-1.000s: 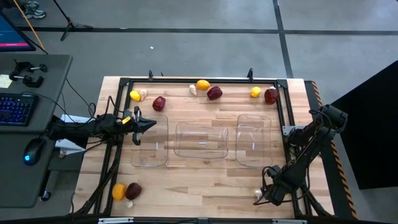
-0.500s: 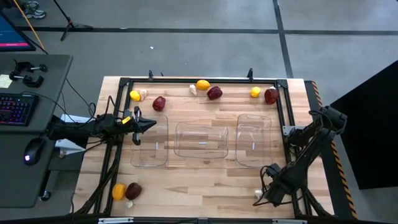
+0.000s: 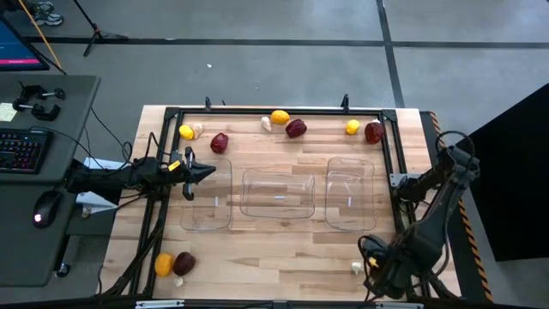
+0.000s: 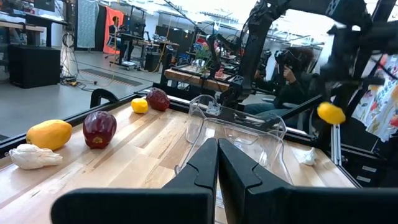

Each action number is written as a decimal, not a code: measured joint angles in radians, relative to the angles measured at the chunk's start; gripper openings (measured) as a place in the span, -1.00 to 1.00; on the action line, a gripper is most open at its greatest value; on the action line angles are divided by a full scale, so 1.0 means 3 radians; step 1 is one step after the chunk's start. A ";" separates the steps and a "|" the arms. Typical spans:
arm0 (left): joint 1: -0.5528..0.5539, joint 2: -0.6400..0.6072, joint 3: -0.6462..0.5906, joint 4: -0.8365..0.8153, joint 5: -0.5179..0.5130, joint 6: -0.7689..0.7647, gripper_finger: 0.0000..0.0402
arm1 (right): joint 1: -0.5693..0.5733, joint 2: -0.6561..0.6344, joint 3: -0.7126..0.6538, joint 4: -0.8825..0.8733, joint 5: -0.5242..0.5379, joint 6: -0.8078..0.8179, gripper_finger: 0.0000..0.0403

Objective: Sort produce into baskets
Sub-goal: Put the bottom right yellow lemon into the right transparent bin

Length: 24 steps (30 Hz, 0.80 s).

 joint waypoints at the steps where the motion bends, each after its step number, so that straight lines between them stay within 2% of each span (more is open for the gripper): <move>1: 0.0000 0.0001 0.0000 0.0000 0.0000 0.0000 -1.00 | -0.0023 0.0000 0.0094 -0.0139 0.0192 -0.0012 -0.31; 6: 0.0000 0.0000 -0.0001 0.0001 0.0000 -0.0001 -1.00 | -0.0184 0.0000 0.0401 -0.1003 0.0844 -0.0030 -0.29; 9: -0.0001 0.0000 0.0000 0.0000 0.0000 -0.0001 -1.00 | -0.0295 -0.0106 0.0338 -0.0955 0.1061 -0.0301 -0.27; 17: 0.0000 0.0000 0.0000 -0.0005 0.0000 0.0000 -1.00 | -0.0716 -0.0548 -0.0422 -0.0984 0.1107 -0.0439 -0.26; 24: 0.0000 0.0000 0.0000 -0.0003 0.0001 -0.0001 -1.00 | -0.1149 -0.1136 -0.1210 -0.0482 0.1035 -0.0382 -0.26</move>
